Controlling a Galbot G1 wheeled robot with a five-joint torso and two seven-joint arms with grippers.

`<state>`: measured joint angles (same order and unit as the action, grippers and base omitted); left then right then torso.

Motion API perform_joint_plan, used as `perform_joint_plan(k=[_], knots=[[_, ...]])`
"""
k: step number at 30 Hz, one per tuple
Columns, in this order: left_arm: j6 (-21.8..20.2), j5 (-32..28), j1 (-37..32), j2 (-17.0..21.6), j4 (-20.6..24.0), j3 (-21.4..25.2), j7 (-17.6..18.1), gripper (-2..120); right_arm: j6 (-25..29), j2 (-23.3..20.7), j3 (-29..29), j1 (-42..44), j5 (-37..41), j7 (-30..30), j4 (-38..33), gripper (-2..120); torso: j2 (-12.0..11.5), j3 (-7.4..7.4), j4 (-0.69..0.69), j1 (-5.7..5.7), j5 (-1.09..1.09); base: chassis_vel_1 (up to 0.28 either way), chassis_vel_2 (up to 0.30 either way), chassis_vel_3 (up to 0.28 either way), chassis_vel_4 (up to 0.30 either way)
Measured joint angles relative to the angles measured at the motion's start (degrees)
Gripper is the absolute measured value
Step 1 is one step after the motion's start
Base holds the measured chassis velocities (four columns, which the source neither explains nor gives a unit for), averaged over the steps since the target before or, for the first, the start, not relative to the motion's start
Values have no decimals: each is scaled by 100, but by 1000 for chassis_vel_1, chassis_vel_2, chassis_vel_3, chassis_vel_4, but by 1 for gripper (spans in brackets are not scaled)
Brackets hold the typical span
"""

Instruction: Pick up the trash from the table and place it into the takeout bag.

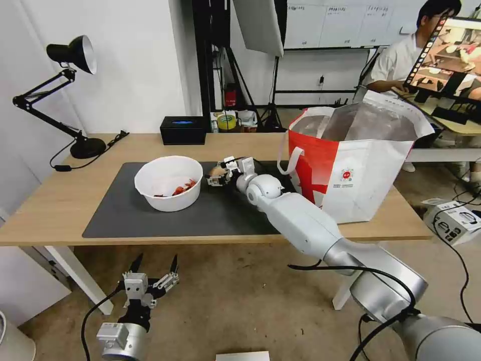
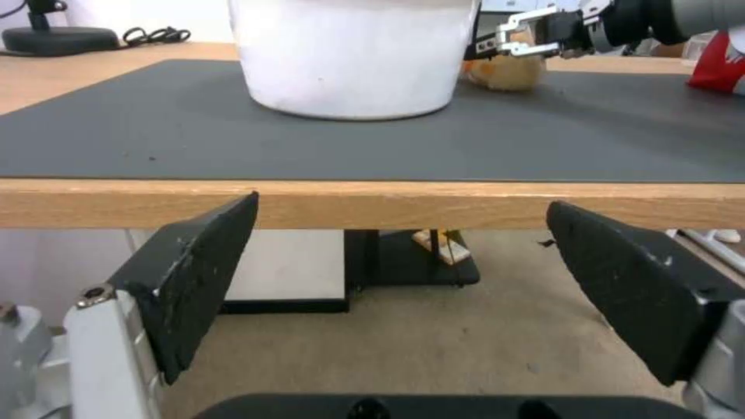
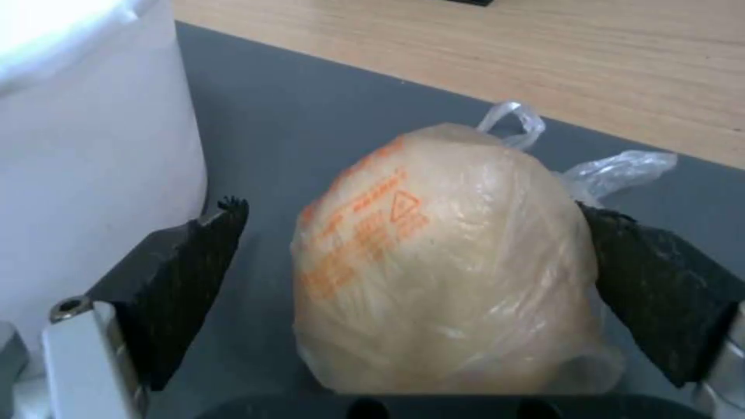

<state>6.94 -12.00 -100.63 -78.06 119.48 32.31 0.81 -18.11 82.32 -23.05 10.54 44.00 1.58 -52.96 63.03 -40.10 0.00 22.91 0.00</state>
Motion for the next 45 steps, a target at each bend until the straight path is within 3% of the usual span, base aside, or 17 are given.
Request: perform_joint_plan(k=[6,17,26,29,32,36,37,39,45], knots=[[0,-5,12,1,0,-6,0,100,-1,-11,0,1,-17,0,3,95,0,0,0,0,0,0,0,0,0],[0,-4,1,5,9,-10,4,100,-12,-112,-24,46,-11,19,-64,50,0,0,0,0,0,0,0,0,0],[1,4,3,0,12,-31,15,100,18,-201,-9,124,37,24,-266,22,0,0,0,0,0,0,0,0,0],[1,6,-5,1,34,-32,31,100,76,-395,107,229,140,-15,-743,10,-1,0,1,0,1,0,0,0,0],[1,11,-17,4,41,-32,47,100,85,-647,222,358,170,-124,-1285,7,0,0,1,0,1,0,0,0,0],[1,15,-22,3,47,-37,59,100,89,-834,289,467,172,-211,-1693,7,0,0,0,0,1,0,0,0,0],[2,32,-23,-4,56,-58,87,100,194,-1110,372,653,212,-420,-2294,7,0,0,-1,0,1,0,0,0,0],[1,37,-28,-2,78,-66,125,100,352,-1348,415,822,297,-662,-2850,7,0,0,-1,0,1,0,0,0,0],[2,24,-63,28,149,-24,139,100,682,-1633,576,1079,288,-1076,-3666,7,0,0,-1,0,1,0,0,0,0]])
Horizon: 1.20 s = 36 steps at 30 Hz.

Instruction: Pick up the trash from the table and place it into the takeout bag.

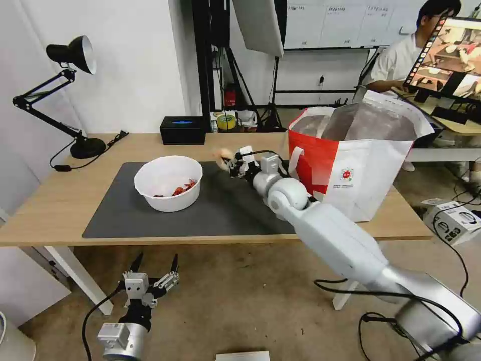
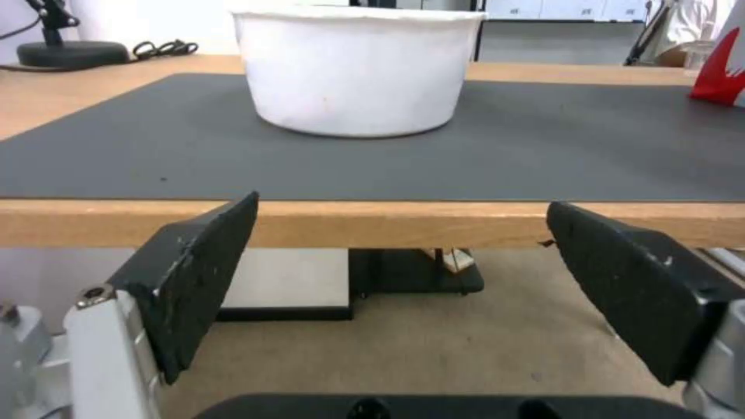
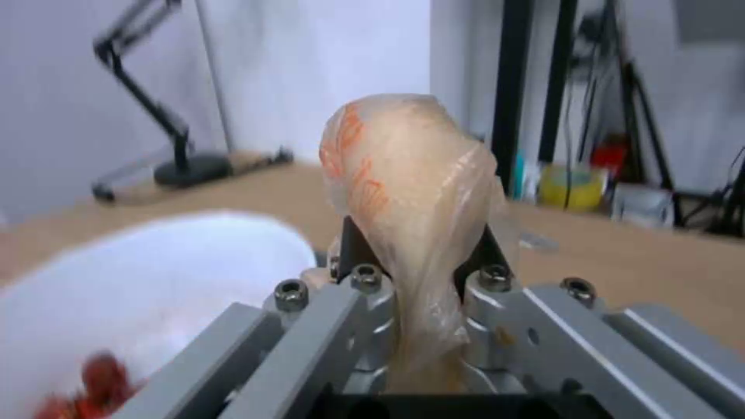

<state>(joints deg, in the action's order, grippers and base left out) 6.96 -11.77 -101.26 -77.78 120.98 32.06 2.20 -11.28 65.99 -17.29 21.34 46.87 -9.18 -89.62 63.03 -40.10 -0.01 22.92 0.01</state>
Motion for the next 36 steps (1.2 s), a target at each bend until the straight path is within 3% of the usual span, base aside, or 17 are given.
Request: perform_joint_plan(k=[7,13,27,36], knots=[[3,21,-87,-52,90,2,3,100,381,-207,396,229,-199,-653,-988,7,0,0,2,0,-1,0,0,0,0],[9,59,-123,-63,147,-48,2,100,450,-753,940,331,-237,-946,-1719,6,0,0,1,0,0,0,0,0,0],[51,150,-12,-3,93,-388,3,100,497,-2265,2103,695,512,-906,-1999,6,0,0,0,0,0,0,0,0,0],[34,212,30,-26,98,-534,3,100,573,-2694,2503,1067,749,-731,-1751,6,0,0,0,0,0,0,0,0,0]])
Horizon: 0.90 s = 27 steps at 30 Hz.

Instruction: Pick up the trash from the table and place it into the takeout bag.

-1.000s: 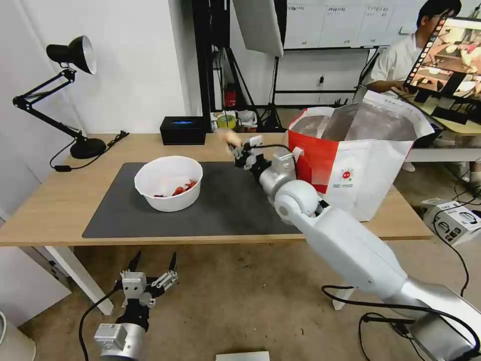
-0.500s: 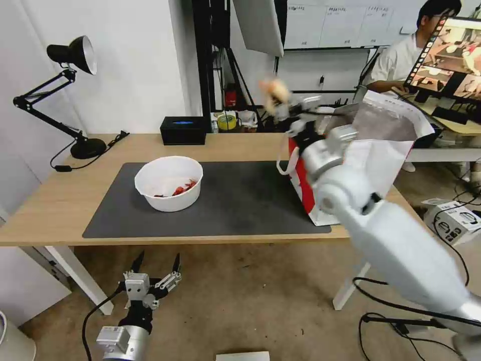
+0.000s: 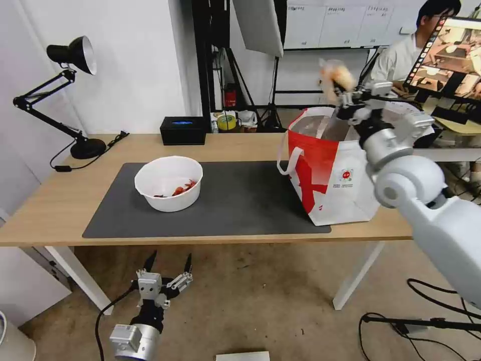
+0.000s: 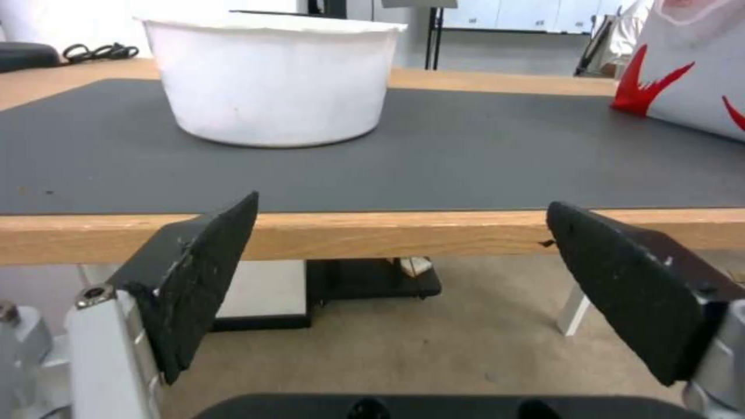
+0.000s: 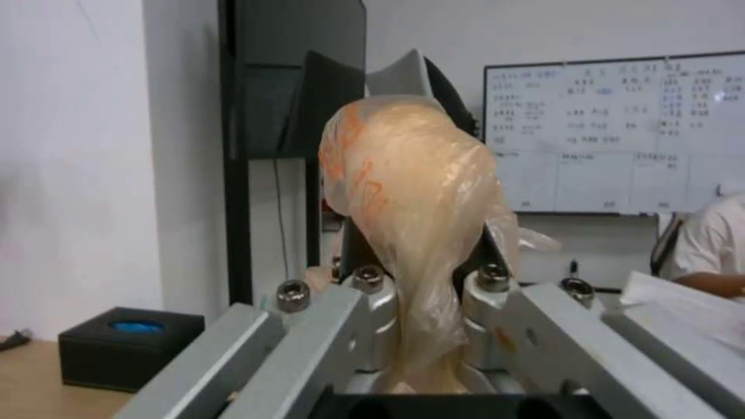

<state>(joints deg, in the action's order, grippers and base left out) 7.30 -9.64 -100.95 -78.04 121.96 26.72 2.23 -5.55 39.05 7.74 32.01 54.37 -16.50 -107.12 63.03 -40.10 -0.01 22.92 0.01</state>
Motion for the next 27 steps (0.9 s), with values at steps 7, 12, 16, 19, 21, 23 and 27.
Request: perform_joint_plan(k=[7,12,16,19,21,23,27], knots=[[-14,2,-52,-1,84,51,-1,100,-135,-16,51,220,150,12,156,7,0,0,1,0,0,0,0,0,0],[-15,-8,-87,15,102,119,-1,100,-204,36,51,270,147,-37,158,24,0,0,1,0,-2,0,0,0,0],[-15,-11,-86,2,103,124,-1,100,-218,61,47,269,135,-71,138,39,0,0,1,0,-1,0,0,0,0],[-15,-10,-75,-22,101,119,-1,100,-221,69,46,269,115,-78,129,49,0,0,1,0,-2,0,0,0,0],[-15,-5,-80,-40,101,115,-1,100,-222,77,46,268,99,-78,137,58,0,0,1,0,-2,0,0,0,0],[-15,-2,-90,-42,104,117,-1,100,-223,85,47,268,90,-79,146,65,0,0,1,0,-2,0,0,0,0],[-14,-2,-114,-30,130,162,-1,100,-231,119,51,282,68,-79,152,78,0,0,1,0,-2,0,0,0,0]])
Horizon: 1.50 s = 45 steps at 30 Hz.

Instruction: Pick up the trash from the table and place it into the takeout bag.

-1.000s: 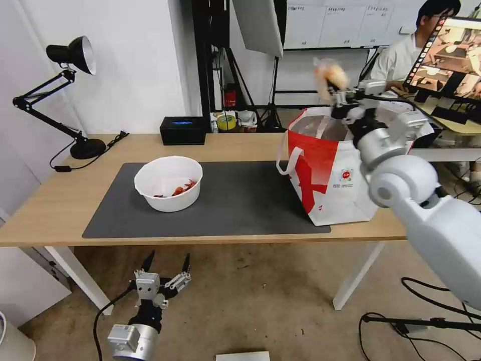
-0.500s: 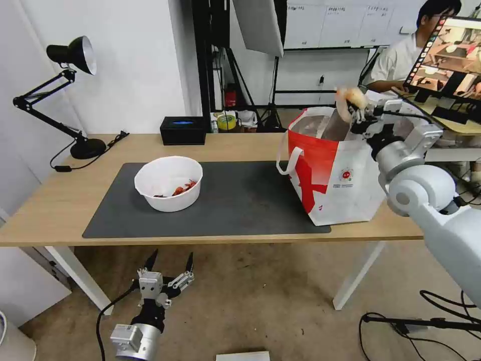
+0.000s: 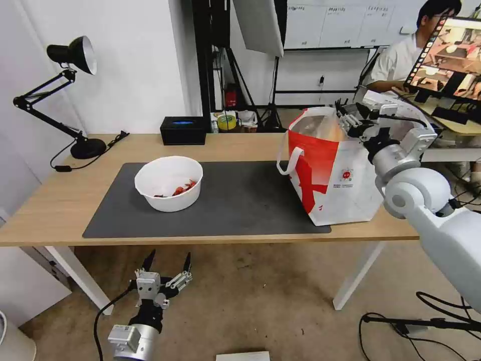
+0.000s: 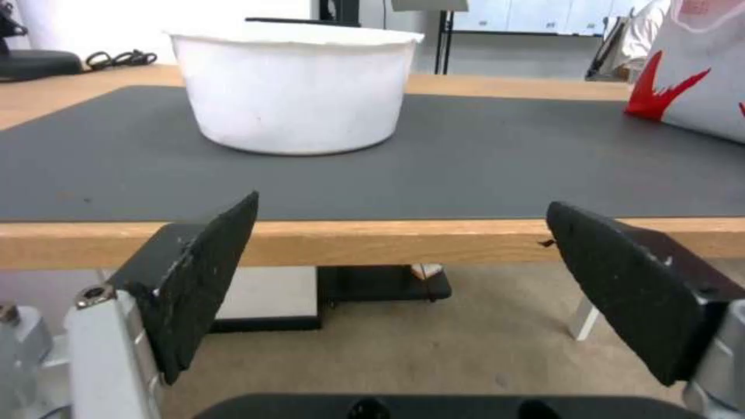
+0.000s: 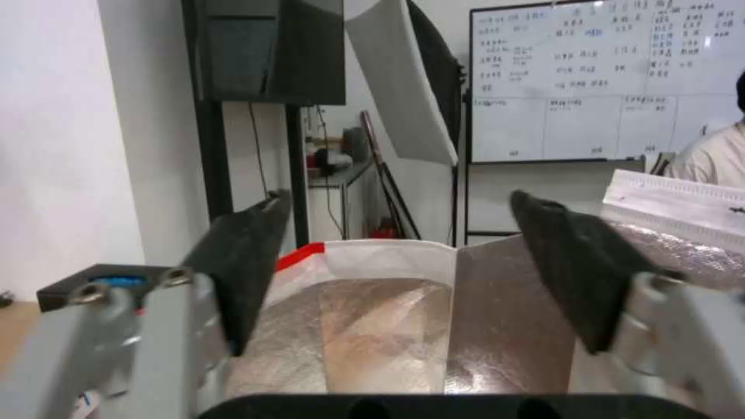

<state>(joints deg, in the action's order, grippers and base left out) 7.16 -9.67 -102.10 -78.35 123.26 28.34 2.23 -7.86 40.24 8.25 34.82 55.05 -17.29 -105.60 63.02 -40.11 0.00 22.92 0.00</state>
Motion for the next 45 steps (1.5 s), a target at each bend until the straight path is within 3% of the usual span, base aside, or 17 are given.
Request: perform_joint_plan(k=[3,7,17,27,34,45], knots=[[1,-17,-12,30,54,36,0,100,-18,38,2,37,-27,-4,-42,92,0,0,0,0,0,0,0,0,0],[1,-26,-17,43,91,53,0,100,-24,55,30,107,-62,-7,-109,100,0,0,0,0,0,0,0,0,0],[1,-18,-49,10,110,58,0,100,-127,-38,182,418,11,6,-679,100,0,0,0,0,0,0,0,0,0],[5,-5,-75,-36,180,83,0,100,-271,-139,467,1580,-71,-128,-1915,100,0,0,-1,0,-1,0,0,0,0],[15,21,-161,-51,290,130,-2,100,-239,5,742,2568,-609,-370,-2529,100,0,1,0,0,0,0,0,0,0],[108,70,-251,-76,327,141,-5,100,221,344,858,4003,-1567,-385,-2598,100,1,1,-1,-1,0,0,0,0,0]])
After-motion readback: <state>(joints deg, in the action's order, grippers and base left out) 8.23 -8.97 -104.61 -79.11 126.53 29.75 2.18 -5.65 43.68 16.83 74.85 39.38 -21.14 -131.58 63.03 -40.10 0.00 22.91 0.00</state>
